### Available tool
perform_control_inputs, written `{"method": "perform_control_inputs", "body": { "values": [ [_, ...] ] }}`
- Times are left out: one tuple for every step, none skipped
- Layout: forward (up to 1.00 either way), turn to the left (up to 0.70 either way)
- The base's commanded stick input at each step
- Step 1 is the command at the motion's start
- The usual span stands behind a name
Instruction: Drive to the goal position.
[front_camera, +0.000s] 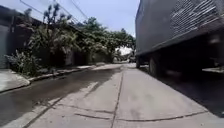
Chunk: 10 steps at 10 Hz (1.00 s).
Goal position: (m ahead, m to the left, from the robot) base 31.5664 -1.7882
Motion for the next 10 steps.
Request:
{"method": "perform_control_inputs", "body": {
  "values": [
    [0.70, 0.00],
    [0.82, 0.00],
    [0.85, 0.00],
    [0.97, -0.29],
    [1.00, -0.38],
    [1.00, -0.39],
    [1.00, -0.39],
    [1.00, -0.39],
    [1.00, -0.32],
    [1.00, -0.16]
  ]
}}
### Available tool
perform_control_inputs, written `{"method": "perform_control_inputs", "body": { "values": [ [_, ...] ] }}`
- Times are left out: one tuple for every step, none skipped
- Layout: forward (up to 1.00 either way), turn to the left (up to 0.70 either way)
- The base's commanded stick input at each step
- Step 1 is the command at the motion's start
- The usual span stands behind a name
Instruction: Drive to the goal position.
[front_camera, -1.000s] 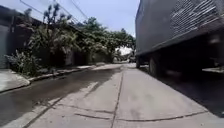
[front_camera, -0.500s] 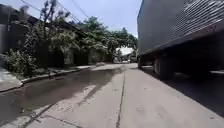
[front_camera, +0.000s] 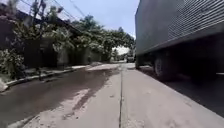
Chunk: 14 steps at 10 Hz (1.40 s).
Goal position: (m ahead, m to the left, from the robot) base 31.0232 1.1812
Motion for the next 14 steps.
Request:
{"method": "perform_control_inputs", "body": {
  "values": [
    [1.00, -0.02],
    [1.00, 0.00],
    [1.00, 0.00],
    [1.00, 0.00],
    [1.00, 0.00],
    [1.00, 0.00],
    [1.00, 0.00],
    [1.00, 0.00],
    [1.00, 0.00],
    [1.00, 0.00],
    [1.00, 0.00],
    [1.00, 0.00],
    [1.00, 0.00],
    [1.00, 0.00]
  ]
}}
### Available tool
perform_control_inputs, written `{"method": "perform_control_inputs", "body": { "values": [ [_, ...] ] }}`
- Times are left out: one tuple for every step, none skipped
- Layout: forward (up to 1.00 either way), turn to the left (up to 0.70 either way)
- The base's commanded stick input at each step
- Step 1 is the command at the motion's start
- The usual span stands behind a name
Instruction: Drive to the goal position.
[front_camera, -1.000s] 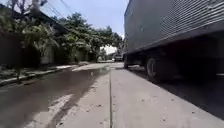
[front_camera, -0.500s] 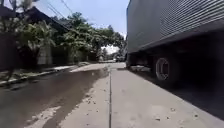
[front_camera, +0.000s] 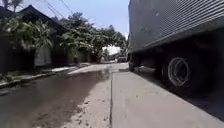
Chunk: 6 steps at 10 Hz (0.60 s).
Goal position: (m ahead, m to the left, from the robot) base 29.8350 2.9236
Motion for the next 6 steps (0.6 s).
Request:
{"method": "perform_control_inputs", "body": {
  "values": [
    [1.00, 0.00],
    [1.00, 0.00],
    [1.00, 0.00],
    [1.00, 0.00],
    [1.00, 0.00],
    [1.00, 0.00]
  ]
}}
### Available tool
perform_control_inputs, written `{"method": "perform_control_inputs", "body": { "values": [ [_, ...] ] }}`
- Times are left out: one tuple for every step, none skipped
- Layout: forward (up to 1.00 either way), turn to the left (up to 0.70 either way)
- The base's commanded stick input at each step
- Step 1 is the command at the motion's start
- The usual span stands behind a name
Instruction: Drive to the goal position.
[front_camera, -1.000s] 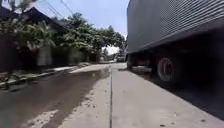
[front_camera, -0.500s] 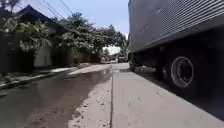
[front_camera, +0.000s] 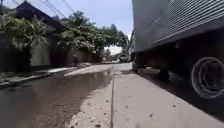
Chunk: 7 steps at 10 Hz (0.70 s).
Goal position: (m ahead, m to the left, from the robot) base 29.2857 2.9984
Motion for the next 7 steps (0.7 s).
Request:
{"method": "perform_control_inputs", "body": {
  "values": [
    [1.00, 0.00],
    [1.00, 0.00],
    [1.00, 0.00],
    [1.00, 0.00],
    [1.00, 0.00],
    [1.00, -0.02],
    [1.00, -0.02]
  ]
}}
